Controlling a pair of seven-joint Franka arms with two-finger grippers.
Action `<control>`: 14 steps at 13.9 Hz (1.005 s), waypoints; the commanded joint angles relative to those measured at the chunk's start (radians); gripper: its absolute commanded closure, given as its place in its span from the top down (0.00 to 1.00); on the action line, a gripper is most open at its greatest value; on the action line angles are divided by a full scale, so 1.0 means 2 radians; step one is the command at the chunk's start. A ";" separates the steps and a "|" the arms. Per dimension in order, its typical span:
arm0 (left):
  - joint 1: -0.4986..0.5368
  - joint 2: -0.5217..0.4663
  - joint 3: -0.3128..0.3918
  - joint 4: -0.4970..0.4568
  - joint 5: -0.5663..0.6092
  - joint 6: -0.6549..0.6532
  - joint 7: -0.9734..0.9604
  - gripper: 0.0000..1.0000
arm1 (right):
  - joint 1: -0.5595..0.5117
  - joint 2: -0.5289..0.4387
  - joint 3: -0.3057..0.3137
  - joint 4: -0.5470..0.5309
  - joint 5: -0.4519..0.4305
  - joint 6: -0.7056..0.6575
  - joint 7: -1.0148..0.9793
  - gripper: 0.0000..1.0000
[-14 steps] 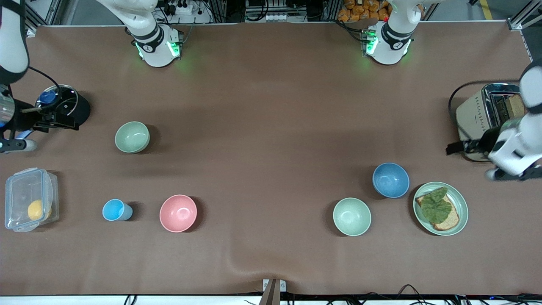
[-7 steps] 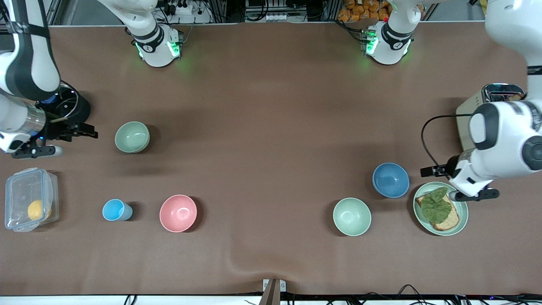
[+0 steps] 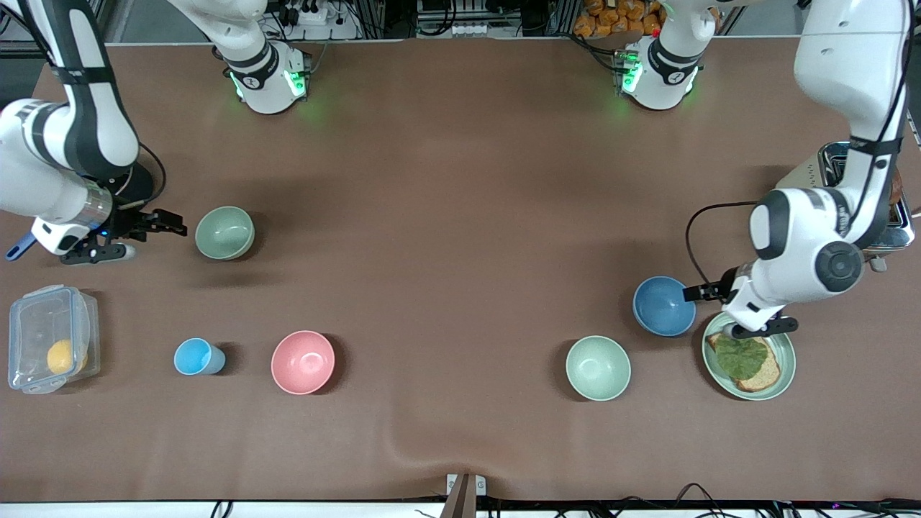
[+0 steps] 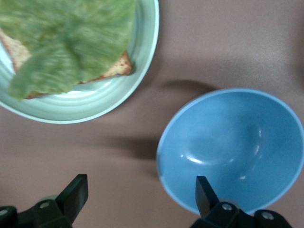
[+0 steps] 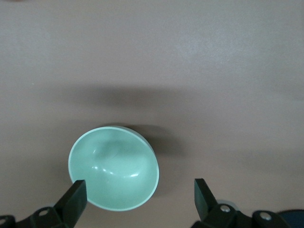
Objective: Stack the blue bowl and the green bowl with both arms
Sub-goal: 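Grasp the green bowl with the right gripper while the left gripper grasps the blue bowl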
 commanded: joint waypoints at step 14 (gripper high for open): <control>-0.014 0.045 0.000 0.019 0.005 0.039 -0.026 0.00 | -0.023 0.068 0.009 -0.090 0.012 0.188 -0.054 0.00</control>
